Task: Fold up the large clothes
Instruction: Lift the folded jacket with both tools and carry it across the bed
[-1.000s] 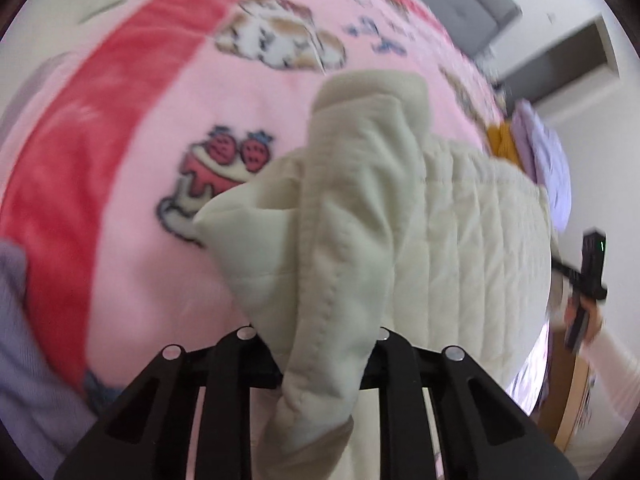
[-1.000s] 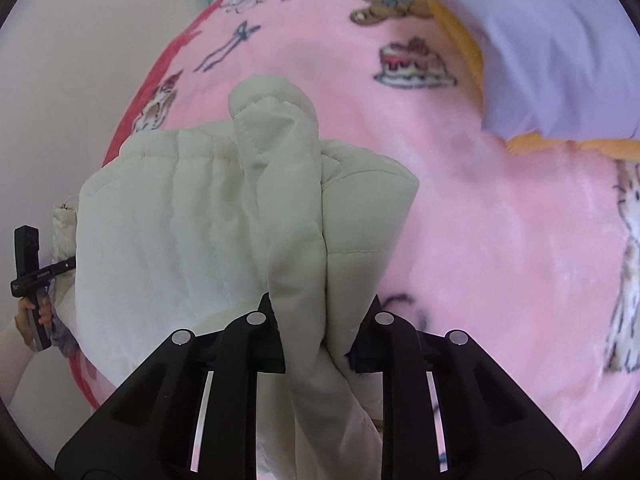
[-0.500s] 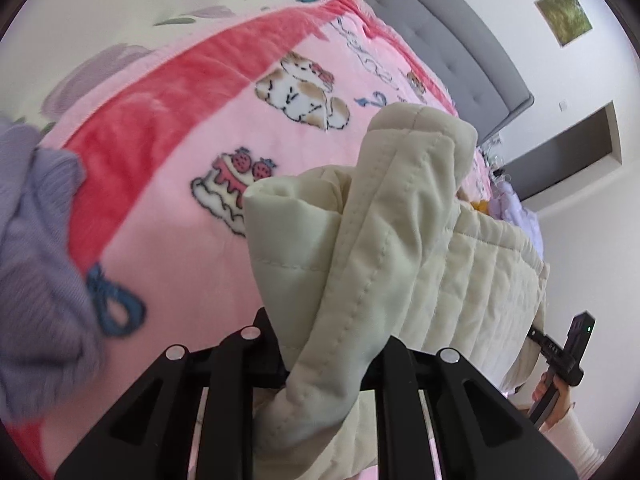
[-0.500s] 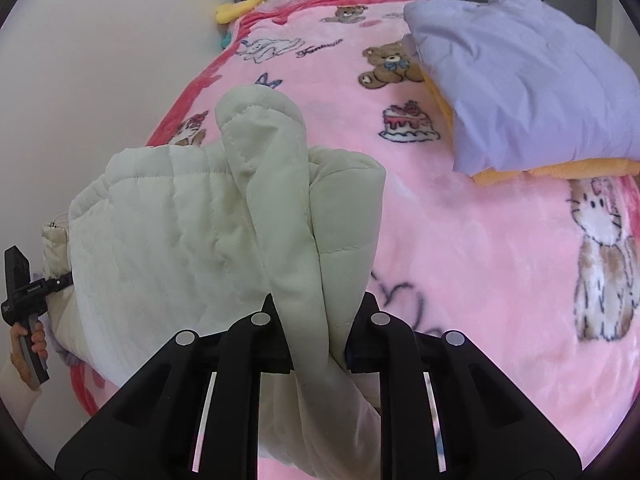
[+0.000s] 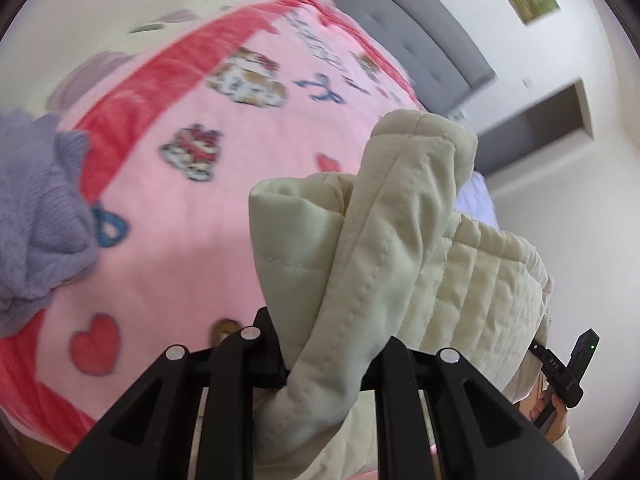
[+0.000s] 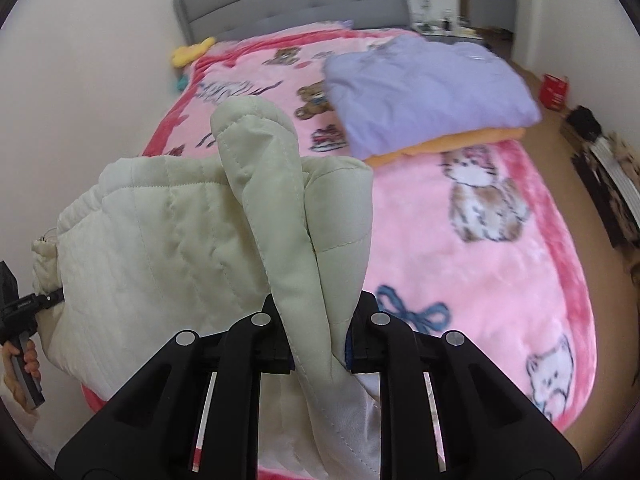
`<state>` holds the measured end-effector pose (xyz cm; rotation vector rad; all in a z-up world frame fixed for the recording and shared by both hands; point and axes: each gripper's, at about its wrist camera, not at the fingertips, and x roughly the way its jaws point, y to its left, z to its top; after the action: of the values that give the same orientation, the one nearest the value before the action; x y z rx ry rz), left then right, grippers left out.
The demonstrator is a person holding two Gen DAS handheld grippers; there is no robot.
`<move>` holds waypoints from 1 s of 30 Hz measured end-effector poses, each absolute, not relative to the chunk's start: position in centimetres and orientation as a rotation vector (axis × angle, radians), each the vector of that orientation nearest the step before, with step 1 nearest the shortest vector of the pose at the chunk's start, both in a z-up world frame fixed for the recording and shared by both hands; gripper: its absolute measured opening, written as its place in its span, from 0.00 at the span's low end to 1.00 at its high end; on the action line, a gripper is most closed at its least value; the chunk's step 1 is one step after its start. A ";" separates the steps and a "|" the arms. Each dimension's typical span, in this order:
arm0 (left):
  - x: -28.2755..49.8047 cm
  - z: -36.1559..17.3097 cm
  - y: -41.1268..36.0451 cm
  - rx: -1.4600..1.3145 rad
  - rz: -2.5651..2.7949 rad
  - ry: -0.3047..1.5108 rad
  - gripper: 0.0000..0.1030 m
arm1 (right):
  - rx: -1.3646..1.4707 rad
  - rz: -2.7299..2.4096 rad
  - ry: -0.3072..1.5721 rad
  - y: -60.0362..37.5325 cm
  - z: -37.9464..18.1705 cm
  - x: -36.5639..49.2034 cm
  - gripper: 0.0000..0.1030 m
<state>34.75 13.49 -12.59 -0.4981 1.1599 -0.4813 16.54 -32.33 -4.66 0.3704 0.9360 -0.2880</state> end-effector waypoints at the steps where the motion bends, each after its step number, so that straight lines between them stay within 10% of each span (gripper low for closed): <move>1: 34.9 -11.8 12.2 -0.482 -0.518 1.156 0.16 | 0.385 -0.320 0.922 -33.2 -3.8 15.0 0.15; 14: 36.3 -4.2 -9.0 -0.433 -0.613 0.987 0.16 | 0.307 -0.309 0.760 -51.2 2.7 11.9 0.15; 30: 53.7 -2.2 -37.8 -0.459 -0.544 0.826 0.17 | 0.197 -0.276 0.664 -81.5 6.7 32.9 0.15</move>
<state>53.68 -37.79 -2.21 -0.4585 0.8257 -0.5437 32.93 -81.53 6.73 0.1974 0.6641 -0.2761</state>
